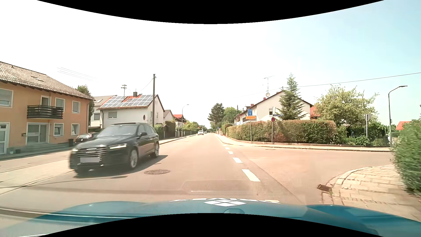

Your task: Follow the waypoints while adhering to traffic rules and regulations

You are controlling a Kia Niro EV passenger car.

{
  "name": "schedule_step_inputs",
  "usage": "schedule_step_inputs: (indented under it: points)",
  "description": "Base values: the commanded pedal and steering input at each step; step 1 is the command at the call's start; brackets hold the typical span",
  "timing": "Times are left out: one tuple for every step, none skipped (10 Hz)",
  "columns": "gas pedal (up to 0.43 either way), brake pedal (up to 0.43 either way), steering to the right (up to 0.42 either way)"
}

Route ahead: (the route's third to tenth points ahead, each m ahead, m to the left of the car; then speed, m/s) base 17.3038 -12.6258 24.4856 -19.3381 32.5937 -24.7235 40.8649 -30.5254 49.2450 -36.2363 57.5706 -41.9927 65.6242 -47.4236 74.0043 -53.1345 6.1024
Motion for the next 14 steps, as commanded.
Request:
schedule_step_inputs:
  points:
    - [0.0, 0.0, 0.154]
    - [0.0, 0.0, 0.182]
    - [0.0, 0.0, 0.222]
    - [0.0, 0.0, 0.26]
    - [0.0, 0.0, 0.299]
    - [0.0, 0.0, 0.326]
    - [0.11, 0.0, 0.344]
    - [0.13, 0.0, 0.368]
    - [0.157, 0.0, 0.392]
    - [0.157, 0.0, 0.415]
    - [0.157, 0.0, 0.448]
    - [0.157, 0.0, 0.489]
    - [0.157, 0.0, 0.512]
    - [0.157, 0.0, 0.533]
